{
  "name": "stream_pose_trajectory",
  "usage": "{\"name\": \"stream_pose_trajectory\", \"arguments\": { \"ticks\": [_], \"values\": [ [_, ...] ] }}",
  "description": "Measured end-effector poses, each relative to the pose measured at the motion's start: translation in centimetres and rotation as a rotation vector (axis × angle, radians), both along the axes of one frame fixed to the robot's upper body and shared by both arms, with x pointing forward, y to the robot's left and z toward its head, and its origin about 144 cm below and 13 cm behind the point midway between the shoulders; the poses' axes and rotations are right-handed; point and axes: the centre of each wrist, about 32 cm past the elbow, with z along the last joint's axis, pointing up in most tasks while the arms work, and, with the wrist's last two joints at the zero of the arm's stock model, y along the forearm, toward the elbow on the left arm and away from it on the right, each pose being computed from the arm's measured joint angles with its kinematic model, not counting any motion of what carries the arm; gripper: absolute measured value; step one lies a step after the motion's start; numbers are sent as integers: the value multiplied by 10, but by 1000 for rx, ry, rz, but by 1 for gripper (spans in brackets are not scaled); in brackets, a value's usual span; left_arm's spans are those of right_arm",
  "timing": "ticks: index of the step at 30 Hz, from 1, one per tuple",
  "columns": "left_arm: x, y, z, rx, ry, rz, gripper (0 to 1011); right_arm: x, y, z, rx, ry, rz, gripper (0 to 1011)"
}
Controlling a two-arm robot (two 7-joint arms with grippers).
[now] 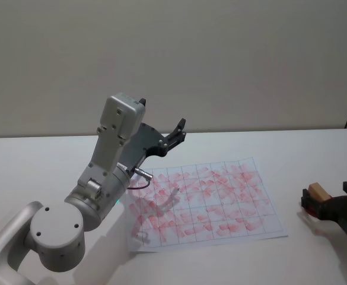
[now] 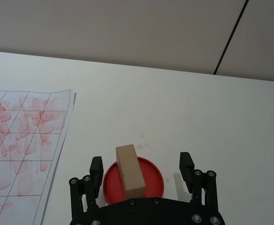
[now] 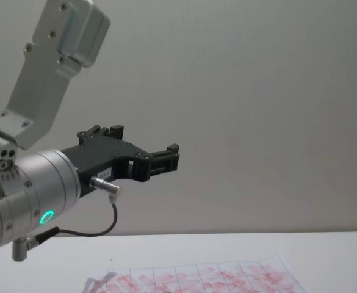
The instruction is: Use the one hand to pick up the stamp and affix it onto the A4 paper.
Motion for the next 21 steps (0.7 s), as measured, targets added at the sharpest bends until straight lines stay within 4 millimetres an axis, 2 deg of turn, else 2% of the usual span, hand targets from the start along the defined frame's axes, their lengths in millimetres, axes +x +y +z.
{"name": "stream_pose_trajectory", "arguments": {
  "ticks": [12, 21],
  "values": [
    [0, 0, 0, 0, 0, 0, 1001, 16, 5, -3, 3, 26, 44, 998],
    [0, 0, 0, 0, 0, 0, 1001, 21, 6, -4, 5, 36, 58, 796]
  ]
}}
